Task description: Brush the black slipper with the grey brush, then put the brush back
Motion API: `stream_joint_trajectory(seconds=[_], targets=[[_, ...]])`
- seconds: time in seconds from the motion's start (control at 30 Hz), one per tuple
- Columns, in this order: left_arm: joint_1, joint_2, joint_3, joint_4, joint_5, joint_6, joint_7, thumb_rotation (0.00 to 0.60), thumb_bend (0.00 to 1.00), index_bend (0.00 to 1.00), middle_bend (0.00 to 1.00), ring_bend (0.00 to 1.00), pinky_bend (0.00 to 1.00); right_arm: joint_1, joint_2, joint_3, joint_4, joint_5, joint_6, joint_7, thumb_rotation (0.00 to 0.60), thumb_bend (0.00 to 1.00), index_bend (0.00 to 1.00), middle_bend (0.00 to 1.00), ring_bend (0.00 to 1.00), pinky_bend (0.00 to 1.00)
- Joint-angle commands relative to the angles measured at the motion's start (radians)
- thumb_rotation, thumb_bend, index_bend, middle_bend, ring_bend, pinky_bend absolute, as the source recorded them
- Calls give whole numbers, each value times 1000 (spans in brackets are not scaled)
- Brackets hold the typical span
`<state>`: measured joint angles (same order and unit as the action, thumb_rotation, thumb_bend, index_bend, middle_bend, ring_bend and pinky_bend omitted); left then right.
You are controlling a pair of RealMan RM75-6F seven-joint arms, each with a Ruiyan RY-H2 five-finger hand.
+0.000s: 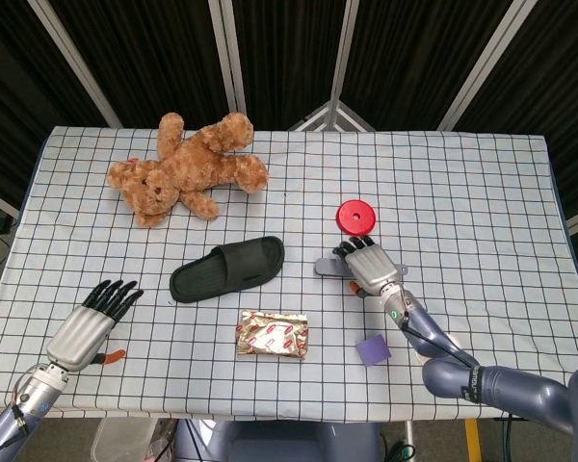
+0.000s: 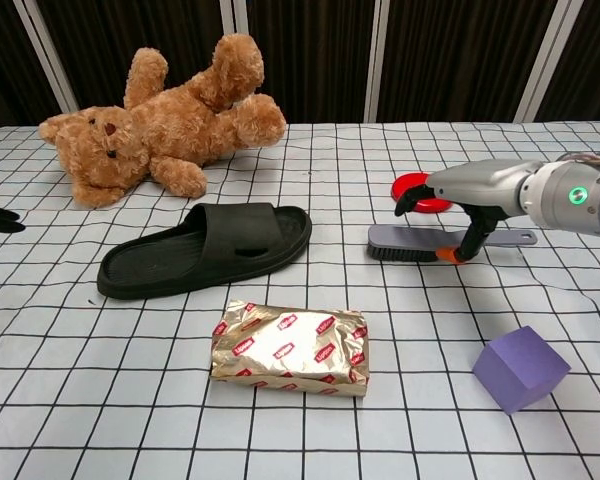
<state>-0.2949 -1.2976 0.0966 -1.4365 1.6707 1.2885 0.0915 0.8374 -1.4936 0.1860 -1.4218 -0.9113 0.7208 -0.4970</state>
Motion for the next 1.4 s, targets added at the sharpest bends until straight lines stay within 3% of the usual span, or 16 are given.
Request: stream_joint_trajectory(seconds=[0.03, 1.0, 1.4], targets=[[0, 1, 0, 0, -1, -1, -1, 565, 88, 0, 0, 0, 38, 8, -17, -4, 8, 8, 13, -2, 600, 463, 200, 178, 114, 112], [-4, 5, 0, 0, -5, -7, -10, 563, 88, 0, 0, 0, 38, 34, -110, -27, 105, -27, 66, 49, 600, 460, 344, 286, 219, 203], [-4, 5, 2, -2, -10, -16, -4, 565, 88, 0, 0, 0, 39, 28, -140, -26, 145, -61, 80, 96, 600, 459, 464, 407, 334, 372]])
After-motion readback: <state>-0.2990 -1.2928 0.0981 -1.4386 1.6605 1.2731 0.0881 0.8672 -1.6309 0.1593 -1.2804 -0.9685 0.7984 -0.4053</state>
